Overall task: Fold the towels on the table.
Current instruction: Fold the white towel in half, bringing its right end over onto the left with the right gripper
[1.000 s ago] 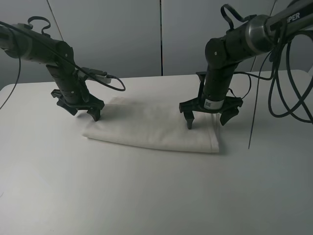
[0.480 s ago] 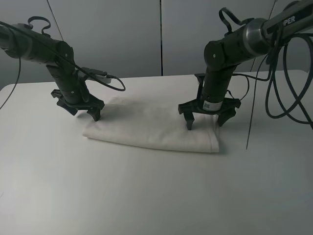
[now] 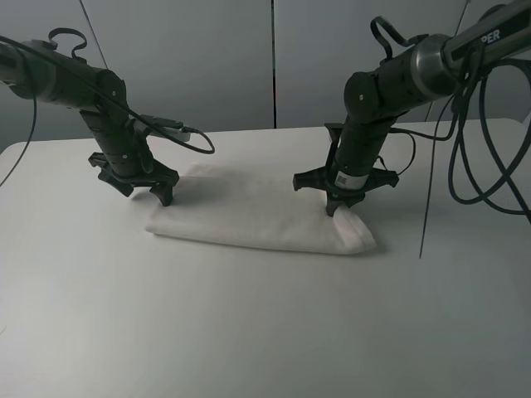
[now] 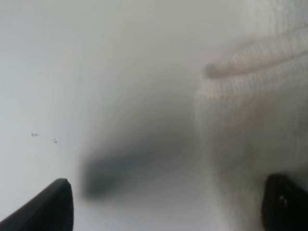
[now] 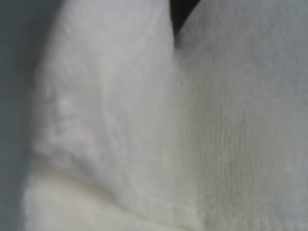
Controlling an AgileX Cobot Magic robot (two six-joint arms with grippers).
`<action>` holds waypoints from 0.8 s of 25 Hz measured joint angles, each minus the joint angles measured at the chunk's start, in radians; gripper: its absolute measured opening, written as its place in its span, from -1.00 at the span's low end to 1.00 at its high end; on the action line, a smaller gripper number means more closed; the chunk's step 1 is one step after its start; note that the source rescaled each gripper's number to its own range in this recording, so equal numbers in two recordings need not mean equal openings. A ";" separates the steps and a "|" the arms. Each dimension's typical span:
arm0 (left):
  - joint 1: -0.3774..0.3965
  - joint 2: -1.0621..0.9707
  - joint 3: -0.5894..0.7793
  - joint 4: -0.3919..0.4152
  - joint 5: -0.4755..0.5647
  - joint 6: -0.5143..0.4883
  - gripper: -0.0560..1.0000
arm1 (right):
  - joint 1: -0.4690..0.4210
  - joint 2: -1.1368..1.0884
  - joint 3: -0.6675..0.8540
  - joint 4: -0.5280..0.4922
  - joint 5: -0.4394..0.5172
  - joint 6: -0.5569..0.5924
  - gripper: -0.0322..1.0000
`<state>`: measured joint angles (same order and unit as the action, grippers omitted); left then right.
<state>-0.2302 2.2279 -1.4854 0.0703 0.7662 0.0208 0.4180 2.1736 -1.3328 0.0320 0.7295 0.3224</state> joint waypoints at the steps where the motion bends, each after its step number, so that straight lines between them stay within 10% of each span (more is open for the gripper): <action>1: 0.000 0.000 0.000 0.000 0.000 0.000 1.00 | 0.000 0.000 0.000 0.002 0.000 -0.005 -0.91; 20: 0.000 0.004 0.000 -0.043 0.026 0.000 1.00 | 0.000 -0.150 0.013 0.032 0.101 -0.055 -0.91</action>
<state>-0.2302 2.2318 -1.4859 0.0269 0.7920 0.0208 0.4180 2.0236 -1.3196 0.0642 0.8306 0.2678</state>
